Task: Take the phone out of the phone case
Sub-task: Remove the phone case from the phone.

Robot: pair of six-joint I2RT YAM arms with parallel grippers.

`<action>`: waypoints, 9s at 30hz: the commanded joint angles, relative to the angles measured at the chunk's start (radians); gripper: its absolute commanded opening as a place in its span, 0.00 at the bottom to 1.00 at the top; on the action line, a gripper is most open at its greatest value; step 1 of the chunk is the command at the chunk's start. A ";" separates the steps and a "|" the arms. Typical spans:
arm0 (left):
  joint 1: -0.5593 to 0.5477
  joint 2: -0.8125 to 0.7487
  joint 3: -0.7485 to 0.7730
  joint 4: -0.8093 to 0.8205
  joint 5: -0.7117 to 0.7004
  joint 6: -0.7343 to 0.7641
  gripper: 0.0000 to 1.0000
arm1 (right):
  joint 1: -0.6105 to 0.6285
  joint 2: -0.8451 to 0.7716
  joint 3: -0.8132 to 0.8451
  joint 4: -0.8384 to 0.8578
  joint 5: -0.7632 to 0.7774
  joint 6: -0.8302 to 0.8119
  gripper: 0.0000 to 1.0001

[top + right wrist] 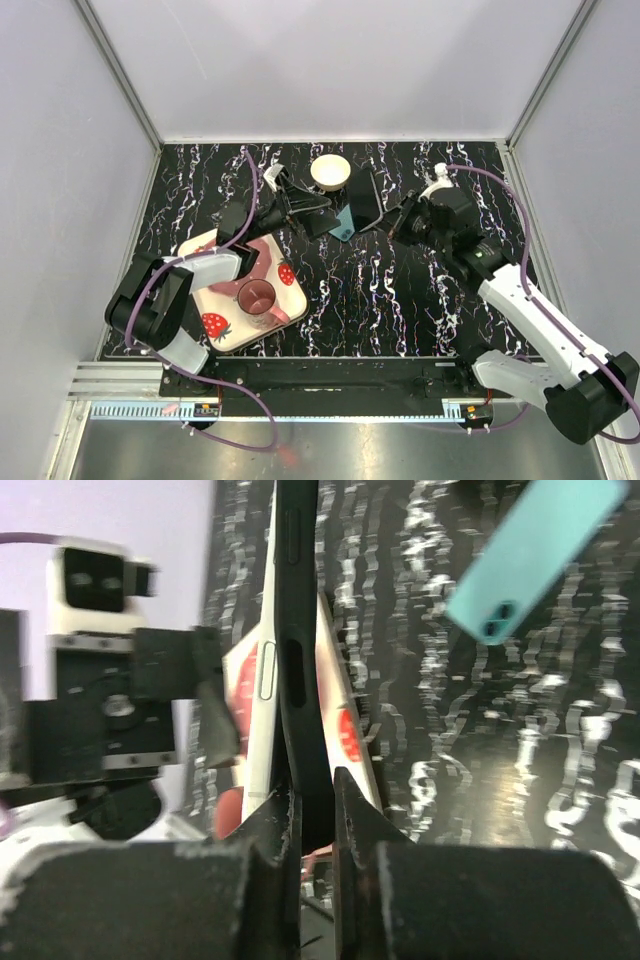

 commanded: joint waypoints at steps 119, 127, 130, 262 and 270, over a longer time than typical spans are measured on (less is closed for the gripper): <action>-0.447 0.404 0.697 -1.846 -1.074 0.917 0.41 | 0.420 0.296 -0.261 0.238 0.641 -0.038 0.00; -0.444 0.395 0.653 -1.843 -1.032 0.976 0.37 | 0.418 0.293 -0.249 0.214 0.645 -0.058 0.00; -0.421 0.358 0.598 -1.775 -0.913 0.977 0.37 | 0.418 0.293 -0.241 0.217 0.638 -0.100 0.00; -0.332 0.146 0.306 -1.708 -0.620 1.140 0.22 | 0.285 0.558 -0.071 0.329 0.524 -0.305 0.00; -0.335 0.096 0.254 -1.630 -0.514 1.091 0.22 | 0.286 0.558 -0.066 0.327 0.521 -0.307 0.00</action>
